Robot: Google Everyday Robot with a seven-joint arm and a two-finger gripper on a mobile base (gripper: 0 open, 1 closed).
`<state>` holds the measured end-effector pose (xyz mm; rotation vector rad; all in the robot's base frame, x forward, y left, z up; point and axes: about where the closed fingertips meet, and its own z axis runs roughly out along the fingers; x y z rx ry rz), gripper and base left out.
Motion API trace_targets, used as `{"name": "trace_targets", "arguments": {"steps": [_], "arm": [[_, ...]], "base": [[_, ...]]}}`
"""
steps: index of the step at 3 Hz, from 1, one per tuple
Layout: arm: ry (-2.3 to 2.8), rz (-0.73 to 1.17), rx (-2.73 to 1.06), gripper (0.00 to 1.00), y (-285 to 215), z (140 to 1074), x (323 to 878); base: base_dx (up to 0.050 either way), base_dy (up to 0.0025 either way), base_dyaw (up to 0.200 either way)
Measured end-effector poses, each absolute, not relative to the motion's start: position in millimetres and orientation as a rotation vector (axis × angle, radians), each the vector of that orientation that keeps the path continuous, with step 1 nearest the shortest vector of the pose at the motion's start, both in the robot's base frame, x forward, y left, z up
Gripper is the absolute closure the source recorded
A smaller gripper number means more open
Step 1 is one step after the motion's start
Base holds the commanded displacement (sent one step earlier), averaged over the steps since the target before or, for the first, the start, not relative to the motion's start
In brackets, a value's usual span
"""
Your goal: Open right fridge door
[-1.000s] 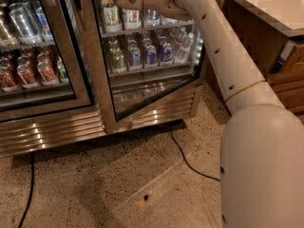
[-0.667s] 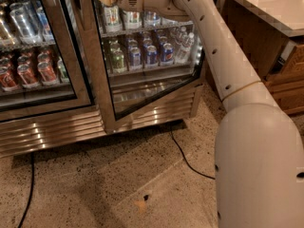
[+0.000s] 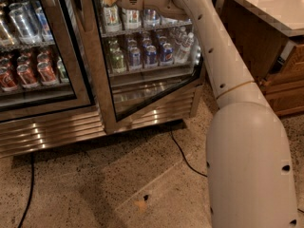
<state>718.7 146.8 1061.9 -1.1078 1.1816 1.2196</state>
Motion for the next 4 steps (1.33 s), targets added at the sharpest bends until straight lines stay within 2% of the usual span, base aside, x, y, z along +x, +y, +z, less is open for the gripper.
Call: {"name": "trace_targets", "arguments": {"steps": [1, 4], "arm": [[1.182, 1.220, -1.108, 0.00, 144.6, 1061.9, 720.5], [1.150, 1.222, -1.169, 0.00, 159.0, 1064.3, 713.5]], "base": [[0.040, -0.00002, 0.000], [0.000, 0.00000, 0.000]]}}
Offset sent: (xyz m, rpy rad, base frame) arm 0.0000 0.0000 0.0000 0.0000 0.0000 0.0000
